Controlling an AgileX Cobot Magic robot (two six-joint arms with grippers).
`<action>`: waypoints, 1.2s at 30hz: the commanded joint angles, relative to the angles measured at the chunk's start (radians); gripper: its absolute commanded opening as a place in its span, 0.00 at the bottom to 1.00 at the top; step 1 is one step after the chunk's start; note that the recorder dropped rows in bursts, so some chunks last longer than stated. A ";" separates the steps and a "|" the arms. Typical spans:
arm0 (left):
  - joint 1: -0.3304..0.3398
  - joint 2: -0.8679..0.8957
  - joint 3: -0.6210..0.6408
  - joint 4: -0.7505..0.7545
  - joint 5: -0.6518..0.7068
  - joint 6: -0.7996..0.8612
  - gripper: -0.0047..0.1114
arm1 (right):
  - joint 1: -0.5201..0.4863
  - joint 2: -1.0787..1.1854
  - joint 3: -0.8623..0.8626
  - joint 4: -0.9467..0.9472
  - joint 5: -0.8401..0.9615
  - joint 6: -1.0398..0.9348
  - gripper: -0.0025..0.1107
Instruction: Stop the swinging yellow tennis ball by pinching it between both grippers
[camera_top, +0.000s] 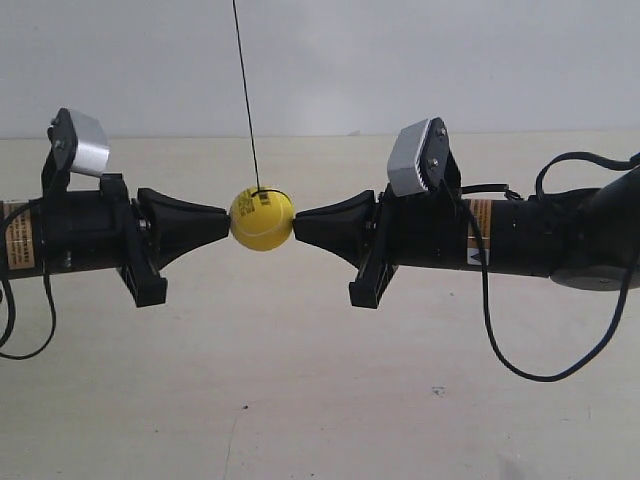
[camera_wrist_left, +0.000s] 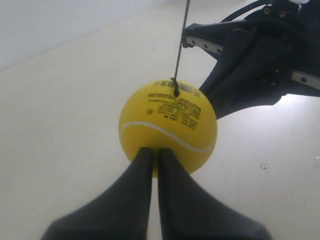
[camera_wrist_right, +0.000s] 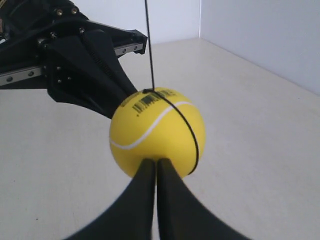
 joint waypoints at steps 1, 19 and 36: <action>-0.003 0.001 0.005 0.001 -0.014 0.010 0.08 | 0.004 -0.004 -0.003 0.003 -0.003 -0.003 0.02; -0.003 -0.001 0.005 0.003 -0.015 0.010 0.08 | 0.001 -0.004 -0.003 0.005 0.002 -0.019 0.02; 0.011 -0.285 0.053 0.024 0.256 -0.117 0.08 | -0.066 -0.064 0.019 0.050 0.121 -0.038 0.02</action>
